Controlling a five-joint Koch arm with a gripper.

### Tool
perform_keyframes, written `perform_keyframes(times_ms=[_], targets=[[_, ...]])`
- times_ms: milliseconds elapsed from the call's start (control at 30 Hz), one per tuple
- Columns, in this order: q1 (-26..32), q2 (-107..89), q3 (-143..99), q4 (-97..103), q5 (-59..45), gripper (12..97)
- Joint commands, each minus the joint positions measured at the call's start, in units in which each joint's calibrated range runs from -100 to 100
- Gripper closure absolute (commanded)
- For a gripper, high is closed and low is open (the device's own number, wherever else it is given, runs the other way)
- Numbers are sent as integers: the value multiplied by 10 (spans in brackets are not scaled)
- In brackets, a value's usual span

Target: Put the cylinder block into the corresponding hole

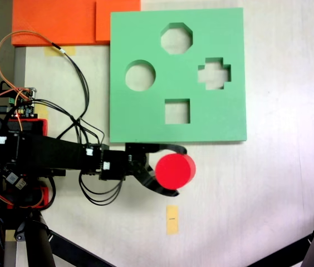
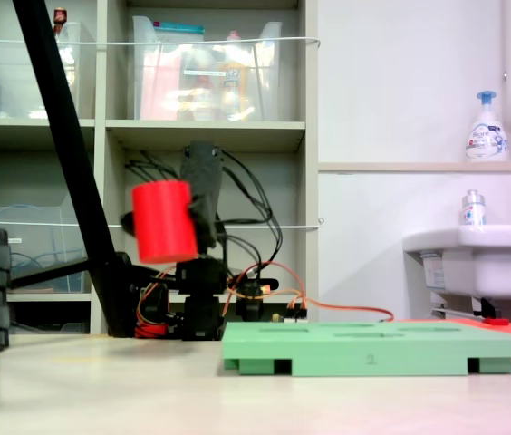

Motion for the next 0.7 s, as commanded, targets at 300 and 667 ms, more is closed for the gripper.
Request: perform_keyframes(times_ms=[300, 667], targets=[[148, -164, 1, -60, -30, 740], [246, -97, 3, -84, -36, 739]])
